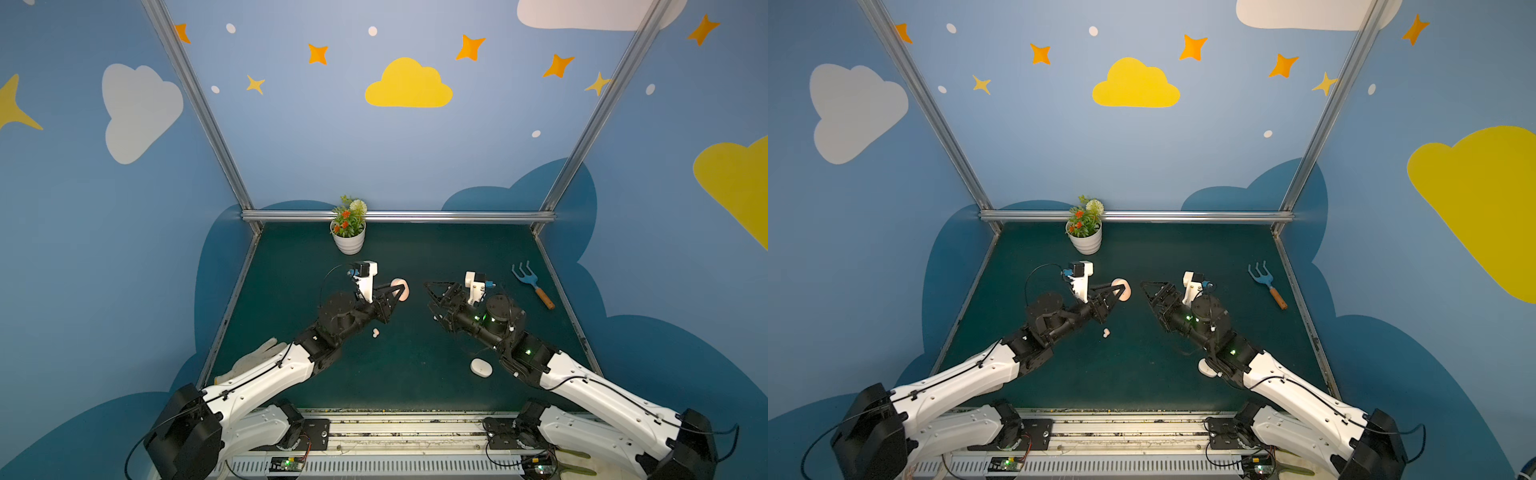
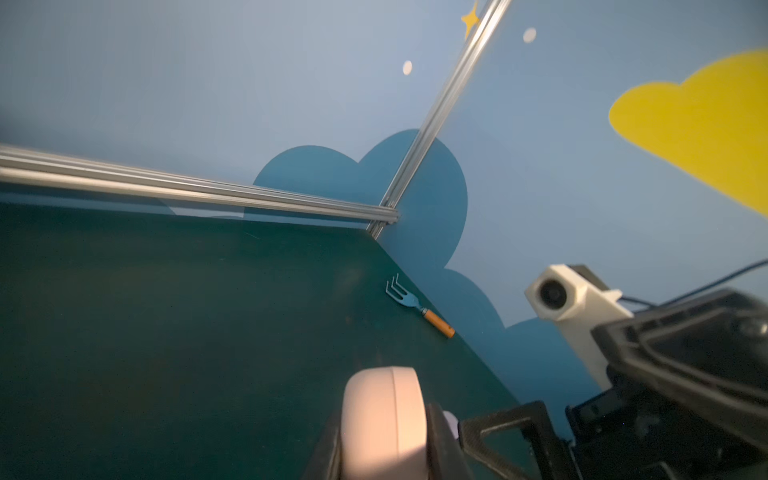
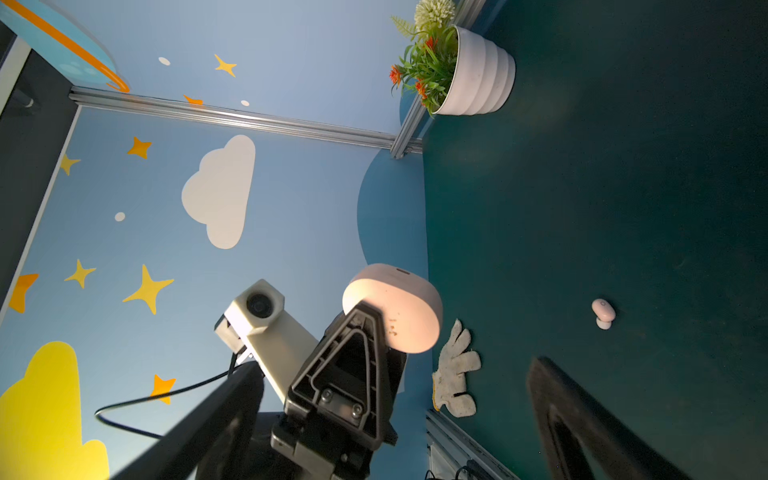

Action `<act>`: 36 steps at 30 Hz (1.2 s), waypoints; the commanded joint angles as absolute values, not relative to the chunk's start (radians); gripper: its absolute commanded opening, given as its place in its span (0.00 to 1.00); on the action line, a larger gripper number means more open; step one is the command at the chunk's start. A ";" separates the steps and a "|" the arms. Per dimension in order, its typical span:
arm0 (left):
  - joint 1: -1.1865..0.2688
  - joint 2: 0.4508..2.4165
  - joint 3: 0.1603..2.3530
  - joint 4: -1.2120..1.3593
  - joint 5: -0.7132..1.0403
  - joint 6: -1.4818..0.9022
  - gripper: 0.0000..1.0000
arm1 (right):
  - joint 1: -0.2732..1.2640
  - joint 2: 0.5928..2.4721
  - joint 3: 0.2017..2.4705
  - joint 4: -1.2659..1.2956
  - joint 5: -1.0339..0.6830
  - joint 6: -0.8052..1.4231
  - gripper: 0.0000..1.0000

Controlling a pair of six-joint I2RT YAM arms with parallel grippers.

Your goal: Insert the wireless bluetooth earbuds into the charging case

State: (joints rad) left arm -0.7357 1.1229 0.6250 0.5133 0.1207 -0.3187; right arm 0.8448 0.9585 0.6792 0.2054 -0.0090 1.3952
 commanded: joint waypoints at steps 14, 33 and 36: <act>-0.800 1.139 0.621 0.613 0.114 -0.041 0.03 | 0.835 1.177 0.685 0.514 -0.152 1.592 0.93; -0.821 1.121 0.614 0.589 0.052 0.024 0.03 | 0.861 1.175 0.693 0.529 -0.141 1.612 0.72; -0.827 1.120 0.614 0.586 0.041 0.032 0.03 | 0.861 1.181 0.695 0.535 -0.145 1.614 0.71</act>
State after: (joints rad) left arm -0.8192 1.1385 0.6220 0.5781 0.0570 0.0078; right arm 0.8555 1.1854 0.6811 0.5121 -0.1410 1.6161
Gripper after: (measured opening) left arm 0.252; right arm 0.712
